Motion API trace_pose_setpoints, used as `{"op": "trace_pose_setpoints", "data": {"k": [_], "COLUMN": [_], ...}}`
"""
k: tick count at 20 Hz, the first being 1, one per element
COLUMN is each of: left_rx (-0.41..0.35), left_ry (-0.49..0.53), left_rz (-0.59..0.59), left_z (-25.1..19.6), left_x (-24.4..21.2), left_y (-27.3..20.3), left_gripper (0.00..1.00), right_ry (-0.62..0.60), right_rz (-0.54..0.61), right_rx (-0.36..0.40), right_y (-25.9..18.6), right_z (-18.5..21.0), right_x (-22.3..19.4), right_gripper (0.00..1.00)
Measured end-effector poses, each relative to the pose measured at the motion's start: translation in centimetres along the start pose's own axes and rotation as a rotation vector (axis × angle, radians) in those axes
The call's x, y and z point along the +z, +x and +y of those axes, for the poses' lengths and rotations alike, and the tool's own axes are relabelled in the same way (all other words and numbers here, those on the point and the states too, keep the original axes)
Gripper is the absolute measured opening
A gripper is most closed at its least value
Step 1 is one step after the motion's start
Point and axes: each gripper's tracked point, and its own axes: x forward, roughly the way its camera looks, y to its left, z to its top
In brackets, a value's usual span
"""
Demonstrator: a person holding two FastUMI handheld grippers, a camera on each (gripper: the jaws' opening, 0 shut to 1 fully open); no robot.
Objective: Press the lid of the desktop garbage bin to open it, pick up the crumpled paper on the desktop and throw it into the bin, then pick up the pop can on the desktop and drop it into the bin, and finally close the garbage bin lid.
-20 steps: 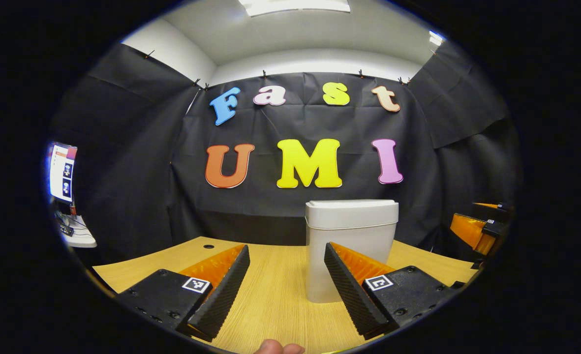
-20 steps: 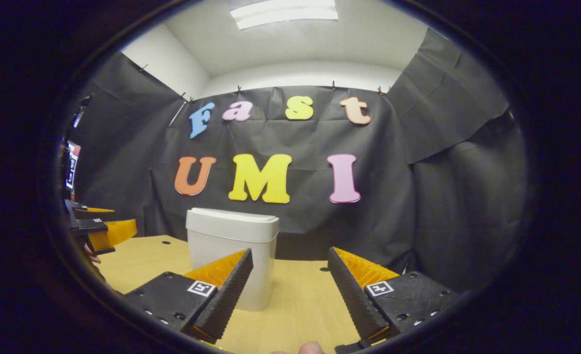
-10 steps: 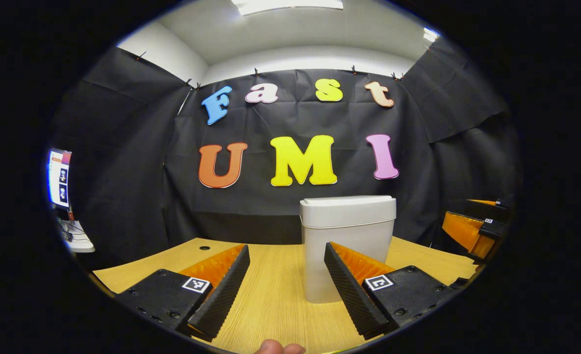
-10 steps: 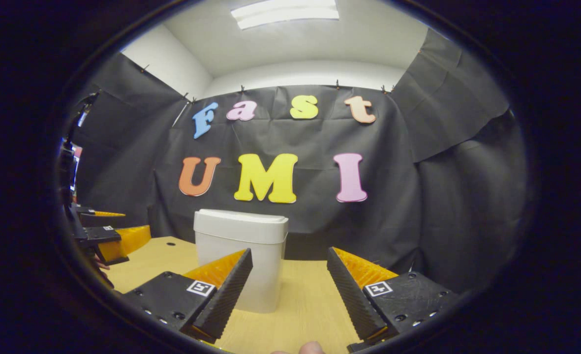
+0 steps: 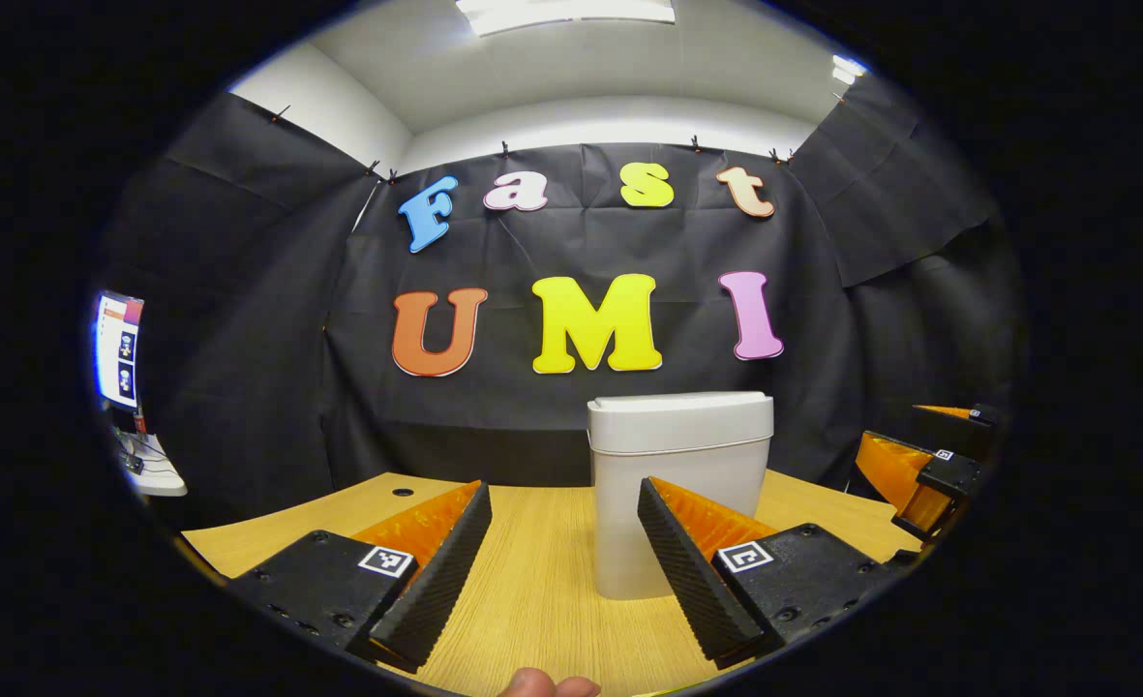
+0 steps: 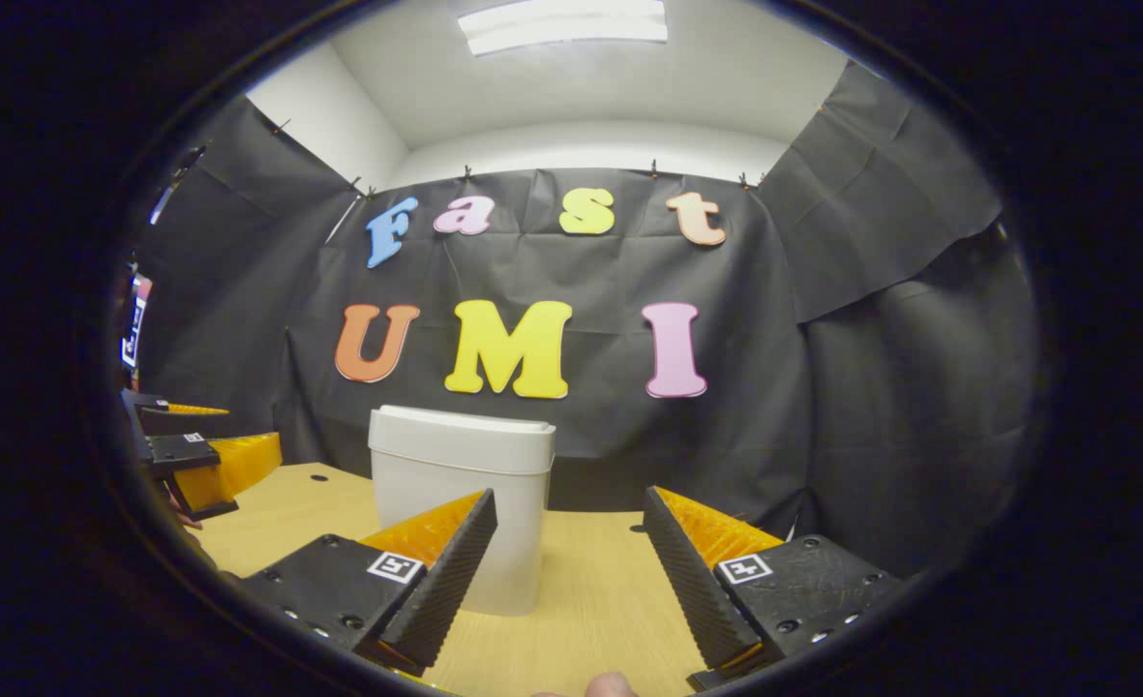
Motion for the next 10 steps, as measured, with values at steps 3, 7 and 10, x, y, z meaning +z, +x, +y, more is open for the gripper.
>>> {"op": "trace_pose_setpoints", "data": {"k": [3, 7, 10], "left_rx": [0.007, 0.005, 0.002], "left_ry": [-0.008, -0.003, 0.002], "left_rz": [0.012, 0.011, 0.017], "left_z": [0.21, 0.25, 0.1], "left_x": [-0.33, -0.47, -0.67], "left_y": [0.21, 0.38, 0.22], "left_gripper": [0.98, 0.98, 0.98], "right_ry": [0.003, -0.01, -0.014], "right_rz": [0.006, 0.016, 0.028], "right_rx": [-0.001, 0.002, 0.004], "right_y": [0.07, 0.33, 0.31], "right_z": [0.4, 0.93, 1.19], "right_x": [-0.39, -0.76, -1.0], "right_gripper": [0.94, 0.94, 0.94]}}
